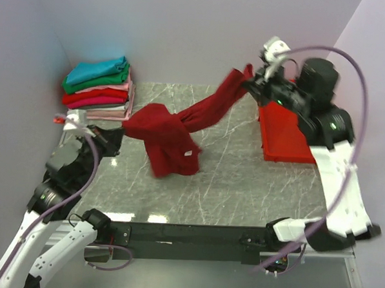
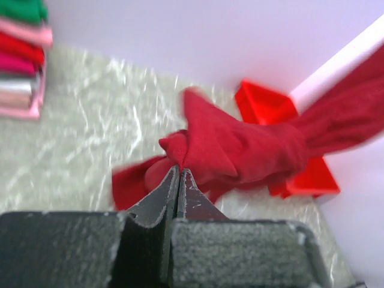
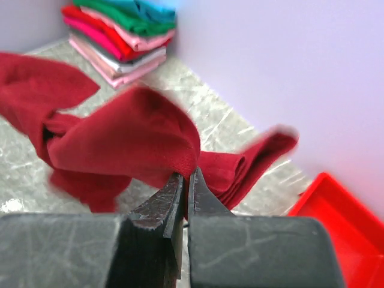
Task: Fold and stack the t-shirts
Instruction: Flatten the tshirt out
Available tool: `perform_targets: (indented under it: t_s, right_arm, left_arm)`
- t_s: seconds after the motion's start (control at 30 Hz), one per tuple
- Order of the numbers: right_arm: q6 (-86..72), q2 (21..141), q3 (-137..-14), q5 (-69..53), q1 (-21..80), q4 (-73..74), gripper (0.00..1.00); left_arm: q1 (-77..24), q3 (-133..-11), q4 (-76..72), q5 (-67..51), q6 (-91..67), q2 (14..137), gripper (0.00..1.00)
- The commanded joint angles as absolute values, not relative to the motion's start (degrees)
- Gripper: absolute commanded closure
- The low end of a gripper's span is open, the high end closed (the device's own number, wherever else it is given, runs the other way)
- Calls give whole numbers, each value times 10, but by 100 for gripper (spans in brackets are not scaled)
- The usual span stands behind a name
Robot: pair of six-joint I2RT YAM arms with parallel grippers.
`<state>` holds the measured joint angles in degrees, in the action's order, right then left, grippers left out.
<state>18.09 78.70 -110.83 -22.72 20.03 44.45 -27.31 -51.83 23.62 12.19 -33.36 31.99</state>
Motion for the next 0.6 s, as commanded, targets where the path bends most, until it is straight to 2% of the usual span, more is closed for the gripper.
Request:
perform_targets:
  t_s: [0.0, 0.13, 0.4, 0.57]
  right_arm:
    - [185, 745, -1053, -222, 199, 406, 100]
    - [186, 685, -1021, -190, 199, 387, 100]
    - [179, 664, -971, -159, 197, 369, 100]
    - [184, 664, -912, -127, 196, 345, 100]
  left_arm:
    - [-274, -535, 201, 144, -292, 283, 100]
    - [-274, -535, 192, 166, -279, 254, 100]
    - [-273, -509, 175, 178, -308, 257, 100]
    - [-274, -464, 143, 157, -355, 314, 100]
